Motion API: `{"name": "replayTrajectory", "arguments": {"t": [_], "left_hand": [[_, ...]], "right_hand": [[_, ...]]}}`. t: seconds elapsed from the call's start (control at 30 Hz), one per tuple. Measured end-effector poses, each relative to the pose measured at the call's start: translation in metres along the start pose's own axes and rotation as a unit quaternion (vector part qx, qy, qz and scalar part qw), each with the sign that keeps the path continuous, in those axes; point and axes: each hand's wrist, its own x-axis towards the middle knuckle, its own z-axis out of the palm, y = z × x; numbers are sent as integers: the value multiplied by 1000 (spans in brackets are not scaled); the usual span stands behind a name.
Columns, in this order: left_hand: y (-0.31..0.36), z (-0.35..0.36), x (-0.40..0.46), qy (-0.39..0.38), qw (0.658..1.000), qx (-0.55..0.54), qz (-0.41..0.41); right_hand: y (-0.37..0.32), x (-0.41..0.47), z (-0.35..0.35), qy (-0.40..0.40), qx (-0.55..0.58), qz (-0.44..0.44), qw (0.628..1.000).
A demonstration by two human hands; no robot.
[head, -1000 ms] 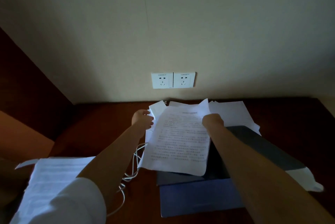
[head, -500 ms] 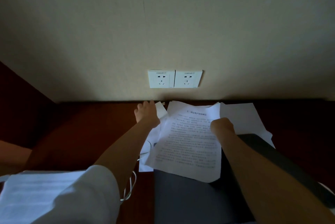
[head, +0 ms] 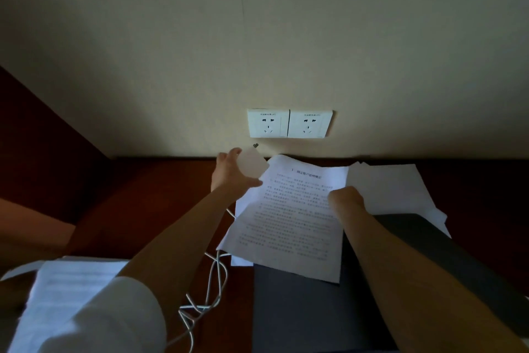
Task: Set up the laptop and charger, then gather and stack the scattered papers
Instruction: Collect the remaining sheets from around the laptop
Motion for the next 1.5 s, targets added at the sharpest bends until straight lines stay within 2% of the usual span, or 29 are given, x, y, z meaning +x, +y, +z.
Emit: {"name": "replayTrajectory", "arguments": {"t": [0.17,0.4,0.57,0.93,1.1,1.5], "left_hand": [[33,-6,-3,45,996,6,76],[68,-8,-2,122,992,-21,9],[77,-4,-2,123,992,-10,-23],[86,6,-2,115,991,-49,-38],[93,4,-3,108,993,-36,-34],[115,2,17,123,987,-61,-85]], "right_hand": [[-1,-7,1,3,16,-29,999],[5,-9,-14,27,38,-44,998],[6,-10,-17,31,44,-50,997],[7,-8,-21,47,56,-66,995],[12,-5,-26,46,65,-51,996],[25,13,-31,28,85,-21,996]]}}
